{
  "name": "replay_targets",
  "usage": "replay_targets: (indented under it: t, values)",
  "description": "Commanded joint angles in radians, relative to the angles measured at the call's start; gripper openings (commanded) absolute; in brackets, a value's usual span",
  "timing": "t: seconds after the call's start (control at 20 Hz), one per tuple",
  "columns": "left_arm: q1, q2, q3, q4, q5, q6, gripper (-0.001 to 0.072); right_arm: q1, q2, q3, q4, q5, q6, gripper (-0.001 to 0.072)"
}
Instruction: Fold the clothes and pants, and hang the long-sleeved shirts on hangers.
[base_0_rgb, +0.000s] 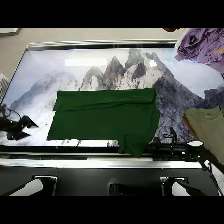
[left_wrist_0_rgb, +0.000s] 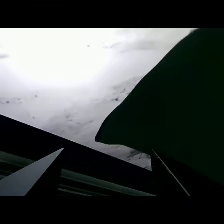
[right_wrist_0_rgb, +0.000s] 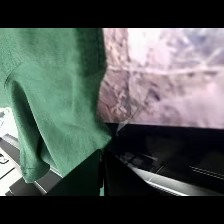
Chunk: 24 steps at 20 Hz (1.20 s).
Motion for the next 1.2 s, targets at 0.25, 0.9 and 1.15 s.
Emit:
replay_targets:
  t: [0.25,0.9,1.15]
  values:
    - [0.045,0.019,-0.206,-0.158,0.095,0.142,0.0618,-0.001,0.0,0.001,0.006,0.009,-0.003,0.0025]
    - [-0.002,-0.107,-0.206,-0.242,0.18,0.163,0.0545,-0.001,0.0,0.001,0.006,0.009,-0.003,0.0025]
    - [-0.03,-0.117,-0.203,-0.243,0.175,0.163,0.0016,-0.001,0.005,0.003,0.004,0.019,-0.007,0.0025]
